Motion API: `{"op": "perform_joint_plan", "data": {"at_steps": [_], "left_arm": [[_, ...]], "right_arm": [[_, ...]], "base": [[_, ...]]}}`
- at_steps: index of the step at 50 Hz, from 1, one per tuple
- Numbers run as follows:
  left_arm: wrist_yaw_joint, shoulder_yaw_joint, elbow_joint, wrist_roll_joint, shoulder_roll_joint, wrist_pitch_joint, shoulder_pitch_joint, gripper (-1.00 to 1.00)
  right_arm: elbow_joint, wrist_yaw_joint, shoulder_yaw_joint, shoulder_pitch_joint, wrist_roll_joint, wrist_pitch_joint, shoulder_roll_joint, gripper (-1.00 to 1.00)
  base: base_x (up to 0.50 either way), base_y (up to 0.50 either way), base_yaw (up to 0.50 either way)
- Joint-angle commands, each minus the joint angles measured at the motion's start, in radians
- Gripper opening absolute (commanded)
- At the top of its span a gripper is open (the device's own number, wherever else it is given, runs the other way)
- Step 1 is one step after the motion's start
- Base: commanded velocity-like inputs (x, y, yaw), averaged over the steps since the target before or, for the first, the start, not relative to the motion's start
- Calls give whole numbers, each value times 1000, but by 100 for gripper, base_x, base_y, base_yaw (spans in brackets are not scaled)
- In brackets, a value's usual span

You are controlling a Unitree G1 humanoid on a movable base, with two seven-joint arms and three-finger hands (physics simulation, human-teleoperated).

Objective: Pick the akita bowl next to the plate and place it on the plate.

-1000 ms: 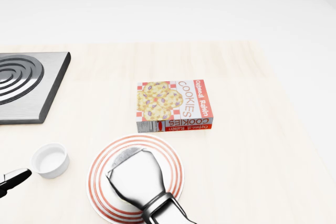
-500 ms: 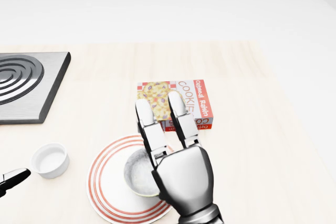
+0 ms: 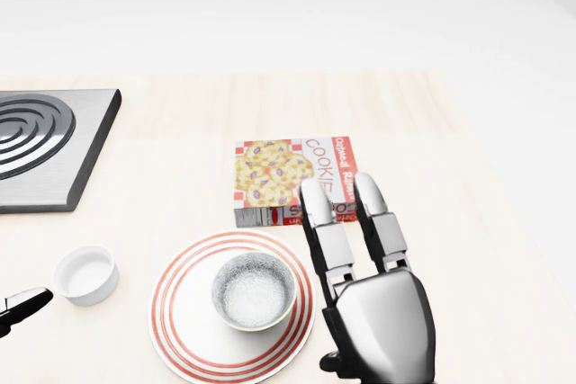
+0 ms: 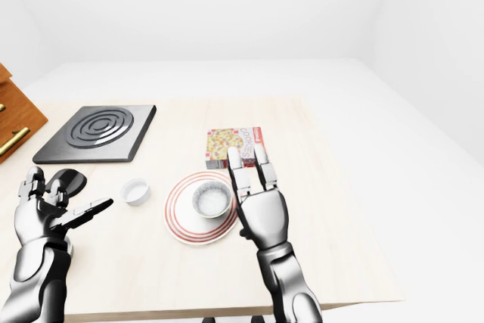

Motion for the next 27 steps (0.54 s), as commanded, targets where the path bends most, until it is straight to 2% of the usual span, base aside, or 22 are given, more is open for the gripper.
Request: {"op": "perform_joint_plan", "data": {"at_steps": [1, 16, 27], "left_arm": [[1, -1, -1, -3, -1, 0, 0, 100], [-2, -2, 8, -4, -1, 0, 4, 100], [-6, -2, 16, -2, -1, 0, 2, 100]], "right_arm": [[-97, 95, -55, -22, 94, 0, 10, 100], [-250, 326, -155, -136, 267, 0, 60, 100], [-252, 333, -165, -144, 271, 0, 60, 100]], "base": [[0, 0, 0], [0, 0, 0], [0, 0, 0]]}}
